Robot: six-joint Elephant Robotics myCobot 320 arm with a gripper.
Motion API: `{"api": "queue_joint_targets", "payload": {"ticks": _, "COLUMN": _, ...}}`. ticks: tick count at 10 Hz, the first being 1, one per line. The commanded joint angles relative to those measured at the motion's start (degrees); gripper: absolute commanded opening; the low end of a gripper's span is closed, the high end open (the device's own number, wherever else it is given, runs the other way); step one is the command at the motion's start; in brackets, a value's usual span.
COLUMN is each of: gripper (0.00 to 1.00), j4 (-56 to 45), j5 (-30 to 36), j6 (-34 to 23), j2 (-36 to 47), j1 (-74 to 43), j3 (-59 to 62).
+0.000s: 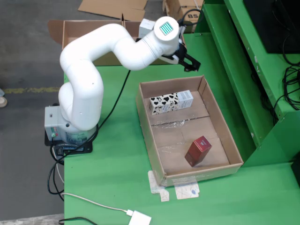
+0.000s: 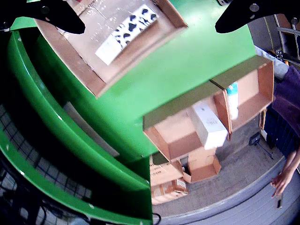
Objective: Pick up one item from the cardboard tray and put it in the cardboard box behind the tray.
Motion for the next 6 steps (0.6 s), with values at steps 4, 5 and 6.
{"api": "queue_joint_targets", "payload": {"ticks": 4, "gripper": 1.0, "j4": -29.7, "j5": -1.8, "j6": -25.0, "j2": -56.4, "j1": -103.3, "j3": 49.9}}
{"api": "queue_joint_targets", "payload": {"ticks": 5, "gripper": 1.0, "j4": -15.0, "j5": -4.6, "j6": -17.1, "j2": -42.7, "j1": -103.3, "j3": 24.7}}
{"api": "queue_joint_targets", "payload": {"ticks": 6, "gripper": 1.0, "j4": -6.1, "j5": -6.2, "j6": -10.0, "j2": -33.1, "j1": -103.4, "j3": 9.2}}
